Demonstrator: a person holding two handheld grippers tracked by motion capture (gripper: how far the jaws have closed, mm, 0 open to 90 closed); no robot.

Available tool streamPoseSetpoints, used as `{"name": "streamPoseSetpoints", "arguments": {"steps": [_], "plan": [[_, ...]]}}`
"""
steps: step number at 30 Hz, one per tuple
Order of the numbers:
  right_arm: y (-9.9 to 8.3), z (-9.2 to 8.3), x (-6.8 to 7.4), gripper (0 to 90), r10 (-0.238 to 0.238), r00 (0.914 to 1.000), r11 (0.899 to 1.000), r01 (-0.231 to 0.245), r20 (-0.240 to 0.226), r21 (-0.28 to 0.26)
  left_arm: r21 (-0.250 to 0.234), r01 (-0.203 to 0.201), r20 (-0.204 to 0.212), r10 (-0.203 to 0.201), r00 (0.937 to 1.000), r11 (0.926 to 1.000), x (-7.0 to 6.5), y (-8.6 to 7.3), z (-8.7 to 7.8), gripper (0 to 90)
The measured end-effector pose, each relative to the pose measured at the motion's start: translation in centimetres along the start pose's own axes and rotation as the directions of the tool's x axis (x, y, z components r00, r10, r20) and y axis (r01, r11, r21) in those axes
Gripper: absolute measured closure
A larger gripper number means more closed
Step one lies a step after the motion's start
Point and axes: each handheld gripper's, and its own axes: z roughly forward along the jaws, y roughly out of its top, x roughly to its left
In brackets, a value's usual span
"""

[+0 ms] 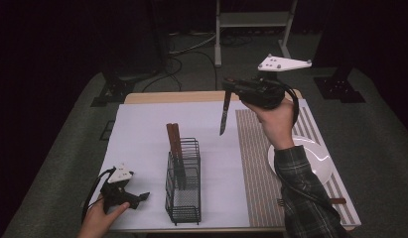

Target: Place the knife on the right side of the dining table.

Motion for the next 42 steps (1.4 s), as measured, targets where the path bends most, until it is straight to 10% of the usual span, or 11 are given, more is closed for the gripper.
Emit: {"name": "streamPoseSetpoints", "arguments": {"steps": [27,42], "plan": [[-4.3,-2.5,-6.7,78.1,0.034,0.9624,0.999,-0.034,0.269,-0.007,-0.003,0.0,-0.001,0.0,1.0,1.0,0.0,0.0,0.0,0.0],[-8.6,-3.0,-10.9,78.3,0.083,0.9079,0.996,-0.094,0.411,0.005,-0.002,-0.001,-0.001,0.001,1.0,1.0,0.0,0.0,0.0,0.0]]}}
